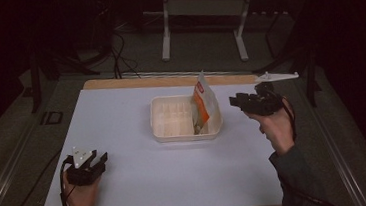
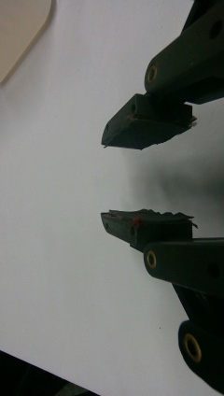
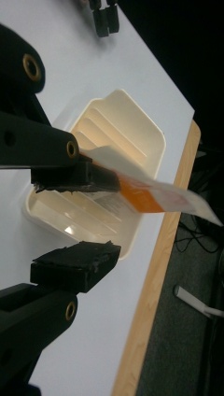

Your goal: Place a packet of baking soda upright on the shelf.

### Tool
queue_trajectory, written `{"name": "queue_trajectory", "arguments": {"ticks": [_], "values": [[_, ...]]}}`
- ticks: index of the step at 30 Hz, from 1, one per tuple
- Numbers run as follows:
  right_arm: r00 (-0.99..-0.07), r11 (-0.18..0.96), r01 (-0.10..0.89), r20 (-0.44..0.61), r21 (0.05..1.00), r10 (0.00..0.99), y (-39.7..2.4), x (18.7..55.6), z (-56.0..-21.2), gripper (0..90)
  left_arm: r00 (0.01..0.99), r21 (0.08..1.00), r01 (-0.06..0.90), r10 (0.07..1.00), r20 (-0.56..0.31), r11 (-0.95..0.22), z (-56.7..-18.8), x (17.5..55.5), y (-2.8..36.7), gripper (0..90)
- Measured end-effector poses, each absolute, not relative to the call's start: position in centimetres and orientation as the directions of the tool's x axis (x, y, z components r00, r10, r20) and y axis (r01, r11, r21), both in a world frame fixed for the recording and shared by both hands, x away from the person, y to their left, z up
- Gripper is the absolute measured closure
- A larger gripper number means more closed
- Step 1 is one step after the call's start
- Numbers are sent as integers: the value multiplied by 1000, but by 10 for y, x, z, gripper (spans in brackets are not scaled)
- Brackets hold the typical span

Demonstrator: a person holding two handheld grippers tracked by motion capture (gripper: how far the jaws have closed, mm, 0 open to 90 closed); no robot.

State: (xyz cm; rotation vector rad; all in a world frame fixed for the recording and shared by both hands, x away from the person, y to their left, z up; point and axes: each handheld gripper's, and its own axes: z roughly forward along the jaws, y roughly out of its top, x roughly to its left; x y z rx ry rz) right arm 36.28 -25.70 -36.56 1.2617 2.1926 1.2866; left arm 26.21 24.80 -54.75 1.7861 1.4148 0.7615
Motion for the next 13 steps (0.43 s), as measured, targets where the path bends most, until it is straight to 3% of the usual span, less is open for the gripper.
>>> {"name": "queue_trajectory", "arguments": {"ticks": [13], "values": [[-461, 146, 573, 170, 806, 871, -281, 349, -443, 628, 178, 812, 572, 984, 11, -113, -549, 264, 250, 550]]}}
